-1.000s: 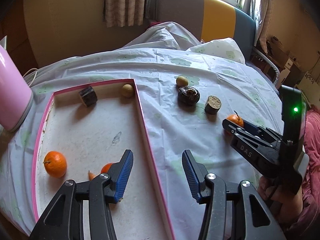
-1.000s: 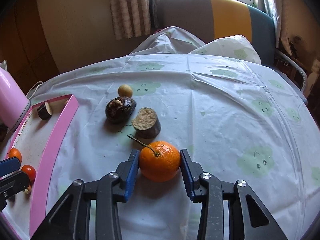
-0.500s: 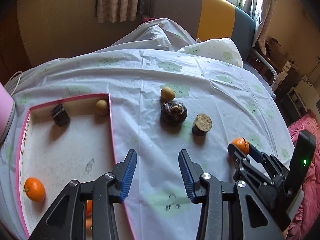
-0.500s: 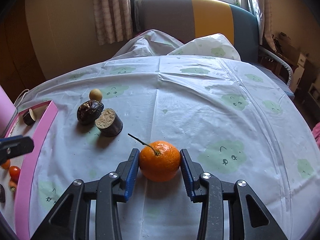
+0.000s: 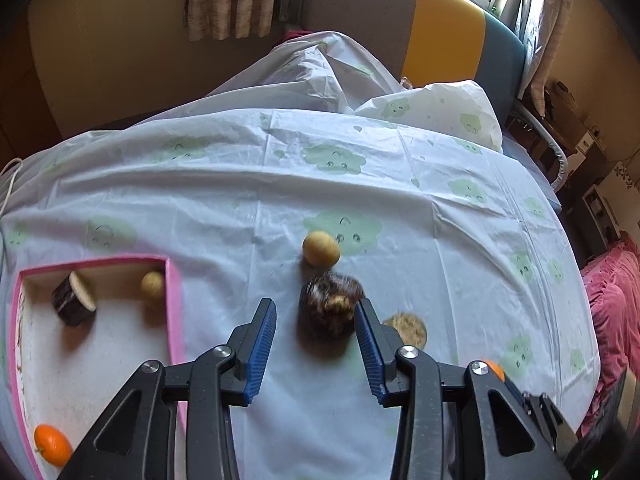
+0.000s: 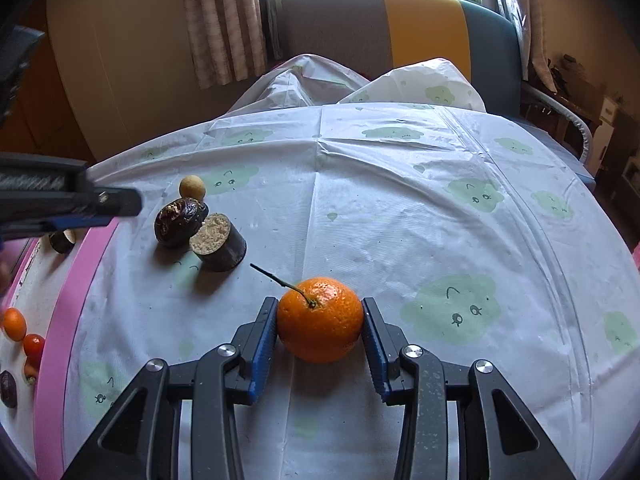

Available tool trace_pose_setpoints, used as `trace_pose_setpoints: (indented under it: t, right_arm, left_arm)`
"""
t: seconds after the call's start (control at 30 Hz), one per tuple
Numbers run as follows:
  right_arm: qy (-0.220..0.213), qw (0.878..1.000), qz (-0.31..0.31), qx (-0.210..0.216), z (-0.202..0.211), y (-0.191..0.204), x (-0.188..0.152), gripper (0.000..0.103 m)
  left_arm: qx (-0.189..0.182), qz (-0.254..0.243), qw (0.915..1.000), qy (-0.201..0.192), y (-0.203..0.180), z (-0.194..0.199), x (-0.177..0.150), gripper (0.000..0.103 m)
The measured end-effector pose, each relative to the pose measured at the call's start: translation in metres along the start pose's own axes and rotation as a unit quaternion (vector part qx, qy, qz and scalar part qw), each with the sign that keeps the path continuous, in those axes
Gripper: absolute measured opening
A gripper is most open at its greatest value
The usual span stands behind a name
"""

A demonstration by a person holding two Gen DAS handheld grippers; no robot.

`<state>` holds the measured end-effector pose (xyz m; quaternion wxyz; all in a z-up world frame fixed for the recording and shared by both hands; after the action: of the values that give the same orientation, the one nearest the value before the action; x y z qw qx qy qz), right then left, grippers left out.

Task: Organize fruits
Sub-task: 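Grasp the second small tan ball with the left tool while the right tool holds the orange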

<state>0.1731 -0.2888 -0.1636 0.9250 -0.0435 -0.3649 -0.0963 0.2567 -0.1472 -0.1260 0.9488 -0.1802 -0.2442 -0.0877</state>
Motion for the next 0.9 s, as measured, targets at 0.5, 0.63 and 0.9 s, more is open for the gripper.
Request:
trace_pose_setpoints:
  t: [0.5,0.63,0.9]
  right_arm:
    - [0.002,1.000,-0.009,0.017,-0.001,-0.001,-0.001,0.044]
    - [0.004,1.000,-0.007,0.017,-0.002,0.000,-0.001,0.044]
    - [0.008,1.000,-0.006,0.020,-0.003,0.000,-0.002,0.045]
  left_arm:
    - [0.023,0.012,0.9993,0.027,0.014,-0.064,0.032,0.028]
    - [0.024,0.007,0.9997,0.008,0.013,-0.051,0.027,0.028]
    - [0.028,-0.031,0.9986,-0.032,-0.001,0.001,0.010,0.028]
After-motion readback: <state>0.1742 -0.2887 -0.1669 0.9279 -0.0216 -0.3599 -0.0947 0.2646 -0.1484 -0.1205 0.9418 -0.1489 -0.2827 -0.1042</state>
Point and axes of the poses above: each gripper's, at about its wrist camera, not at the fingertips, and z roughly against the way its jaws point, y to its left, x to its top, the point moved 9 cm from there along -z, roughly the way its jaws point, and after that the axes turned 11 degrees about -x, right-handed, at the moved point
